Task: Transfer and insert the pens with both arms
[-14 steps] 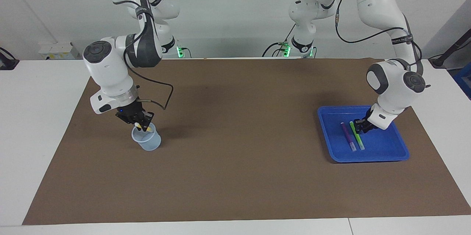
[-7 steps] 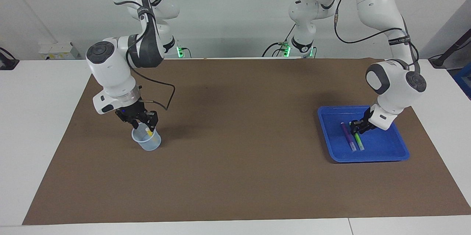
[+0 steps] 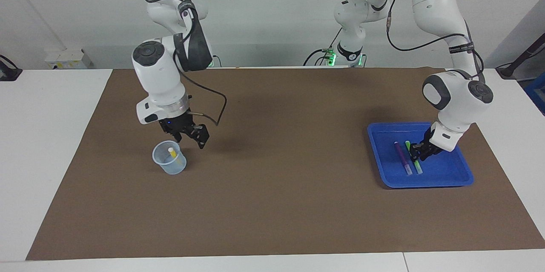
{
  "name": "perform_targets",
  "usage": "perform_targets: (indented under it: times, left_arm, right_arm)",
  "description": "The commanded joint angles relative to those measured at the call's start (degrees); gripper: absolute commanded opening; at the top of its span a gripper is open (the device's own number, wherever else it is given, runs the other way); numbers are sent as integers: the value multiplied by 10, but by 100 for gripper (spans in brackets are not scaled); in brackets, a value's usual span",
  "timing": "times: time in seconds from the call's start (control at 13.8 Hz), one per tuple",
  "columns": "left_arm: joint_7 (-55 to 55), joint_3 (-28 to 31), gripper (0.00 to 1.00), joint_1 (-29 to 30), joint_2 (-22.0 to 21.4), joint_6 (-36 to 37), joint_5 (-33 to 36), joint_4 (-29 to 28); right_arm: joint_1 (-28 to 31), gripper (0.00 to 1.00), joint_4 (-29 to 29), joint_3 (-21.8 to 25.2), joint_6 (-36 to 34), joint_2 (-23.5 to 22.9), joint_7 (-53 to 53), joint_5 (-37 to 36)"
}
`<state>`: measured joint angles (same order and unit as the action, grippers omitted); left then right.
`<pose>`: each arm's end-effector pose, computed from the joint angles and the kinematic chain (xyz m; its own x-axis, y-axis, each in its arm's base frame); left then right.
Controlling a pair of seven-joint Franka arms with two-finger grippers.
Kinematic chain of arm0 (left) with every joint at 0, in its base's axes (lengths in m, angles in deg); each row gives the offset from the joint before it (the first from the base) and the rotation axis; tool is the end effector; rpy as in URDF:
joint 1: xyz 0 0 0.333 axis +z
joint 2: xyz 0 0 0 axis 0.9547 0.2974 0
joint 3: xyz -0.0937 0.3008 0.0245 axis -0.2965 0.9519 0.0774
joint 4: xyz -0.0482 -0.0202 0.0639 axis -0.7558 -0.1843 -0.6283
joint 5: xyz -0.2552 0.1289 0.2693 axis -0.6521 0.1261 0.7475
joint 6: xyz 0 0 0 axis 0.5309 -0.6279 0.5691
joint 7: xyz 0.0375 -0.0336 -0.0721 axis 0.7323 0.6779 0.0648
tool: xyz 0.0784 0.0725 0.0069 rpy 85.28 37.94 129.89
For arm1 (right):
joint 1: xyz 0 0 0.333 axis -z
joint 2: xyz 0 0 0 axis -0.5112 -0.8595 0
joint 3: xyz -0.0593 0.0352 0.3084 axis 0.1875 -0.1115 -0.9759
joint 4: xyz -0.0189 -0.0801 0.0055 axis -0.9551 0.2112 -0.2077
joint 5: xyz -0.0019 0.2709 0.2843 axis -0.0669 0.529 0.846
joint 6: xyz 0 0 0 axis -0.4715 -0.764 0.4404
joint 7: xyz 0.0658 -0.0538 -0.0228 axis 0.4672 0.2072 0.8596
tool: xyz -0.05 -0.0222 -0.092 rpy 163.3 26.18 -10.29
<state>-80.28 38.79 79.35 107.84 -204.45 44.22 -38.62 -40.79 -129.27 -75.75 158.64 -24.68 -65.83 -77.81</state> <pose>0.6401 0.0704 0.3178 0.9925 0.0693 0.1004 0.0625 -0.9957 0.0690 0.6126 0.1470 0.4414 0.9124 -0.4004 0.0850 -0.3926 -0.9148 -0.0953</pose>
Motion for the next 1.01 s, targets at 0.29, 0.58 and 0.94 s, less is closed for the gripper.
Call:
perform_targets:
  times: [0.29,0.58,0.94]
  left_arm:
    - [-6,5,36,-8,22,-67,-6,-13]
    - [-6,6,0,-5,18,20,-6,4]
    - [-7,7,0,-5,24,193,-1,118]
  right_arm:
    - [-66,89,19,-2,24,0,-157,1]
    - [-113,89,17,-2,88,-2,-194,44]
    - [-157,89,15,-2,181,-22,-194,102]
